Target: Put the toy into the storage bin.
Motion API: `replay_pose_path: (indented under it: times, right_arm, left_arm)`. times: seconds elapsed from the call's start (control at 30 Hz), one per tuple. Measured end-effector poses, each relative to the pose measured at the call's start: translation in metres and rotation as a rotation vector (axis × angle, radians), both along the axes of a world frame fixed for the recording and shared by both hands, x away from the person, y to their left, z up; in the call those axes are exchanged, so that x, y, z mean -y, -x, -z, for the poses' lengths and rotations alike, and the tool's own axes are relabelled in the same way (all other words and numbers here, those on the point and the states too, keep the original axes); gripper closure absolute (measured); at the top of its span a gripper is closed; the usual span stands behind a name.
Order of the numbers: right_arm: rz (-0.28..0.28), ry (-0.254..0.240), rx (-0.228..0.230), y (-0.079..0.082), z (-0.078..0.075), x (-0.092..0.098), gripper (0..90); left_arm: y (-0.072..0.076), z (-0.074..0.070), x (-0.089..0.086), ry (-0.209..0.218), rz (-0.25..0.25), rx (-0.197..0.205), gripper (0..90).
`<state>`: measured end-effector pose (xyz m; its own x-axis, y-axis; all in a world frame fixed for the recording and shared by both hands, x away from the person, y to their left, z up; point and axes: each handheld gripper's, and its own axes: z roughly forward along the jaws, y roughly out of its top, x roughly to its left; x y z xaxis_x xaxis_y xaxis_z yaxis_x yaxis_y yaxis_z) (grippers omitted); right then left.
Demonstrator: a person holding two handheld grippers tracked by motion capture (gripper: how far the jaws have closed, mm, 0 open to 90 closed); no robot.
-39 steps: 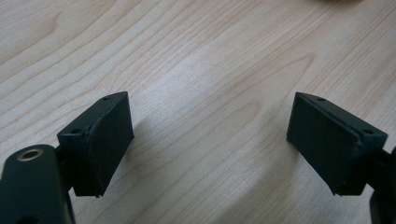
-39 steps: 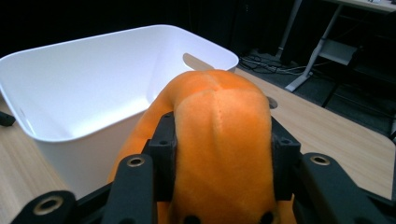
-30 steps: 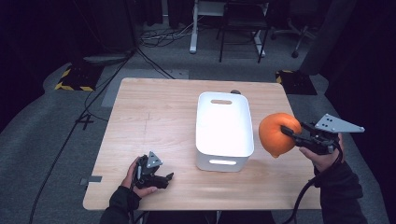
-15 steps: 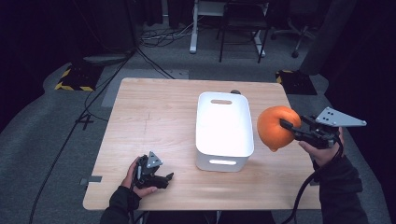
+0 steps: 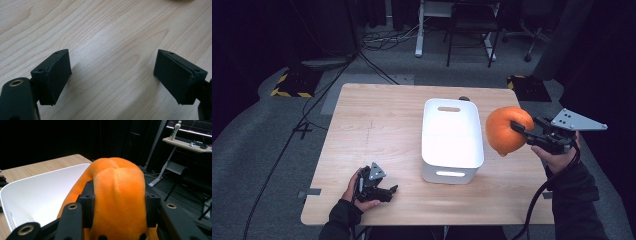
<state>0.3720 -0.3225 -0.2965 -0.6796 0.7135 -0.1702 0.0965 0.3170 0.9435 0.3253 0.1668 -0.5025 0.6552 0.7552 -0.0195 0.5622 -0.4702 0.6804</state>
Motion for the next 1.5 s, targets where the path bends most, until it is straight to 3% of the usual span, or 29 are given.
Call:
replay_pose_path:
  times: [1.5]
  right_arm:
    - [-0.055, -0.014, 0.035, -0.006, -0.026, -0.038, 55.7]
  left_arm:
    - [0.0, 0.0, 0.001, 0.006, -0.003, -0.004, 14.6]
